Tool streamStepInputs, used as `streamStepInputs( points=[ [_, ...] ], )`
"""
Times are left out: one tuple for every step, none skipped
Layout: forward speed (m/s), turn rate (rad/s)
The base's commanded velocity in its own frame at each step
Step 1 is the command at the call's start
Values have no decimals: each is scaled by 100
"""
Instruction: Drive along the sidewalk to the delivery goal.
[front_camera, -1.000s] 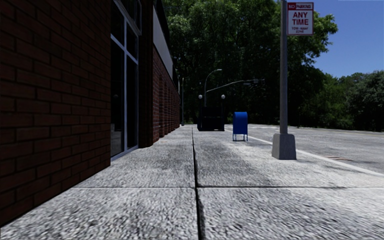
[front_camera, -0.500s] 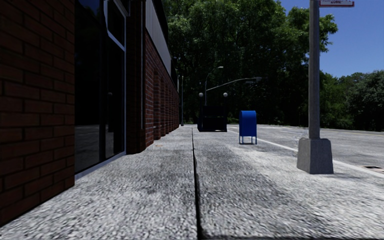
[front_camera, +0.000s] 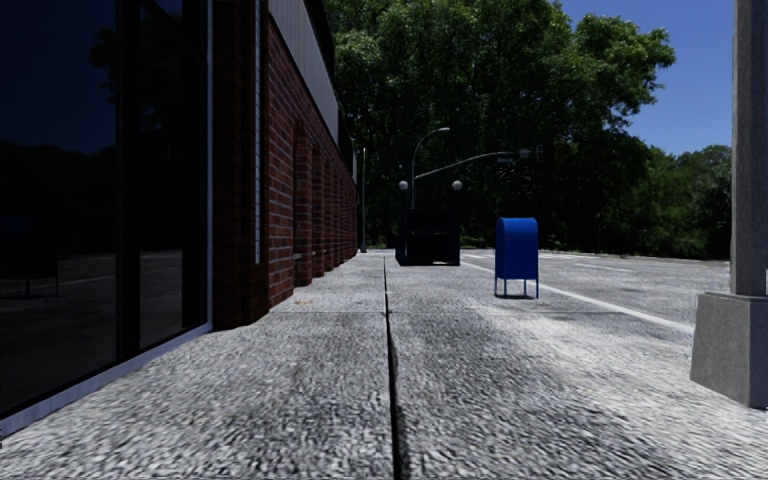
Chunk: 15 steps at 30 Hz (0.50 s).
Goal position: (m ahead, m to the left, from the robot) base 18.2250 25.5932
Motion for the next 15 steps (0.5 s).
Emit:
streamStepInputs(
  points=[
    [200, 0],
    [200, 0],
    [200, 0],
    [200, 0],
    [200, 0],
    [200, 0],
    [200, 0],
    [200, 0],
    [200, 0],
    [200, 0],
    [200, 0],
    [200, 0],
    [200, 0],
    [200, 0],
    [200, 0]
  ],
)
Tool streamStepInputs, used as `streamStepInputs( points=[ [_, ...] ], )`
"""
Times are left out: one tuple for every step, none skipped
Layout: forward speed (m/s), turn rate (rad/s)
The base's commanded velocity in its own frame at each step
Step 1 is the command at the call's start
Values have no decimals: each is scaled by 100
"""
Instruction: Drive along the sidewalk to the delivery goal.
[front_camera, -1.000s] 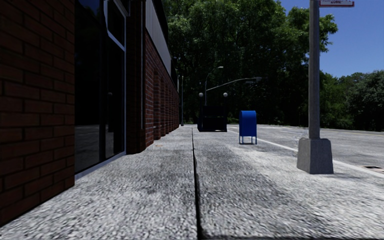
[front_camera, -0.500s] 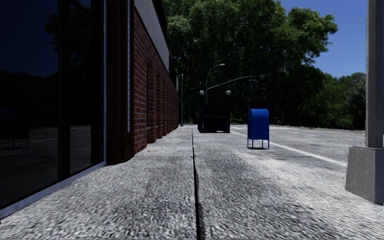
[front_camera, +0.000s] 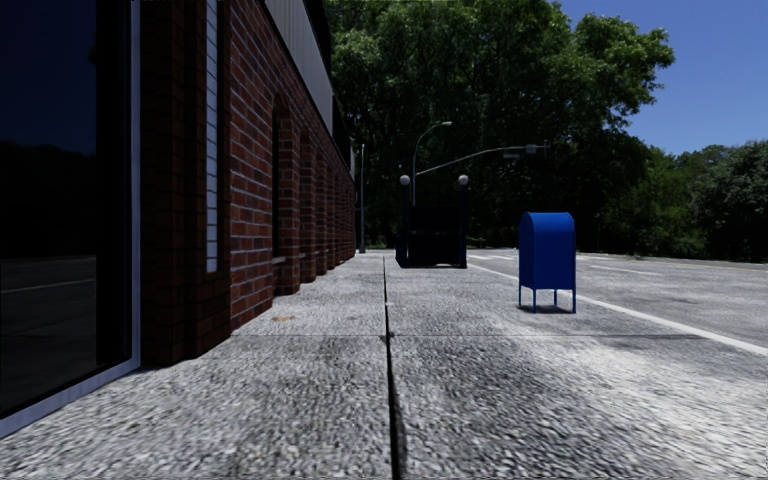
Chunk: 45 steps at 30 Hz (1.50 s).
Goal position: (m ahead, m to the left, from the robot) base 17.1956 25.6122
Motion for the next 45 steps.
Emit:
streamStepInputs(
  points=[
    [200, 0],
    [200, 0],
    [200, 0],
    [200, 0],
    [200, 0],
    [200, 0],
    [200, 0],
    [200, 0],
    [200, 0],
    [200, 0],
    [200, 0],
    [200, 0],
    [200, 0],
    [200, 0],
    [200, 0],
    [200, 0],
    [200, 0],
    [200, 0],
    [200, 0],
    [200, 0],
    [200, 0],
    [200, 0],
    [200, 0],
    [200, 0],
    [200, 0],
    [200, 0],
    [200, 0],
    [200, 0],
    [200, 0],
    [200, 0],
    [200, 0],
    [200, 0],
    [200, 0],
    [200, 0],
    [200, 0],
    [200, 0],
    [200, 0],
    [200, 0],
    [200, 0],
    [200, 0],
    [200, 0],
    [200, 0],
    [200, 0],
    [200, 0],
    [200, 0]
  ],
)
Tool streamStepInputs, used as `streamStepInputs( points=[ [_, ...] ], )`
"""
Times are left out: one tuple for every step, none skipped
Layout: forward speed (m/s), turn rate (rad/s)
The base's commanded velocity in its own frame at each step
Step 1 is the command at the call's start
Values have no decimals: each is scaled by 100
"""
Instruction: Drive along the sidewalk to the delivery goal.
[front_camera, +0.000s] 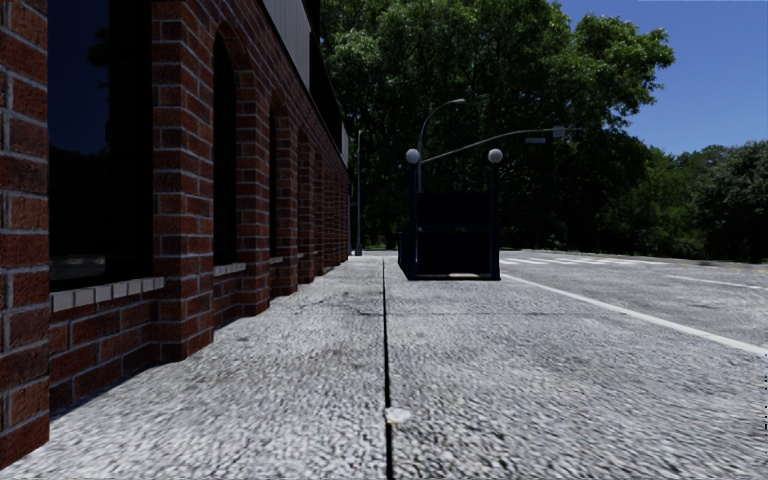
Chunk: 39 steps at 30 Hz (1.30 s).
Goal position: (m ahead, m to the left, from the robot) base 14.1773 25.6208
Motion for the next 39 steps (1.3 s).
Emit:
streamStepInputs(
  points=[
    [200, 0],
    [200, 0],
    [200, 0],
    [200, 0],
    [200, 0],
    [200, 0],
    [200, 0],
    [200, 0],
    [200, 0],
    [200, 0],
    [200, 0],
    [200, 0],
    [200, 0],
    [200, 0],
    [200, 0],
    [200, 0],
    [200, 0],
    [200, 0],
    [200, 0],
    [200, 0],
    [200, 0],
    [200, 0],
    [200, 0],
    [200, 0],
    [200, 0],
    [200, 0],
    [200, 0],
    [200, 0],
    [200, 0],
    [200, 0],
    [200, 0],
    [200, 0],
    [200, 0],
    [200, 0],
    [200, 0],
    [200, 0],
    [200, 0],
    [200, 0],
    [200, 0]
  ],
)
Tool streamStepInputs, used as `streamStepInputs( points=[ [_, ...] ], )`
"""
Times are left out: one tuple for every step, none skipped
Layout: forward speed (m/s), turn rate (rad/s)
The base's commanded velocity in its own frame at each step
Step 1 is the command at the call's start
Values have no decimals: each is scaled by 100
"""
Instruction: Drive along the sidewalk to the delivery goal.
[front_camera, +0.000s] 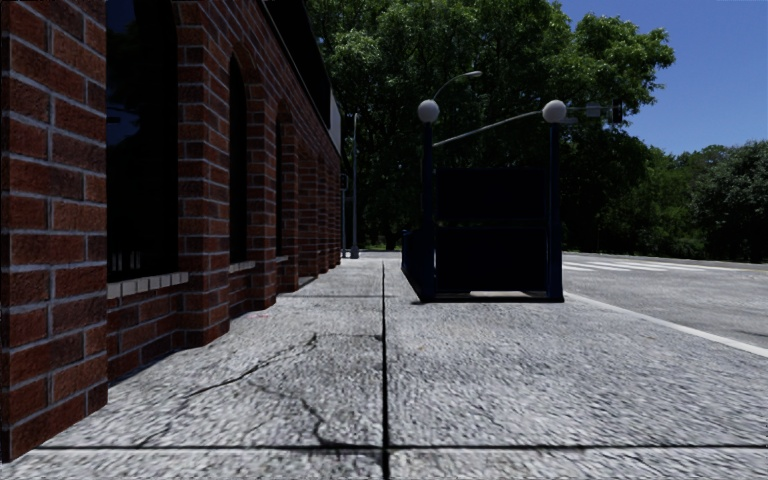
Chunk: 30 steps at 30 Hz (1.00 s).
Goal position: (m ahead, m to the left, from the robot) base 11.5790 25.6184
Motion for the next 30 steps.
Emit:
streamStepInputs(
  points=[
    [200, 0],
    [200, 0],
    [200, 0],
    [200, 0],
    [200, 0],
    [200, 0],
    [200, 0],
    [200, 0],
    [200, 0],
    [200, 0],
    [200, 0],
    [200, 0],
    [200, 0],
    [200, 0],
    [200, 0],
    [200, 0],
    [200, 0],
    [200, 0],
    [200, 0],
    [200, 0],
    [200, 0],
    [200, 0],
    [200, 0],
    [200, 0],
    [200, 0],
    [200, 0],
    [200, 0],
    [200, 0],
    [200, 0],
    [200, 2]
  ],
)
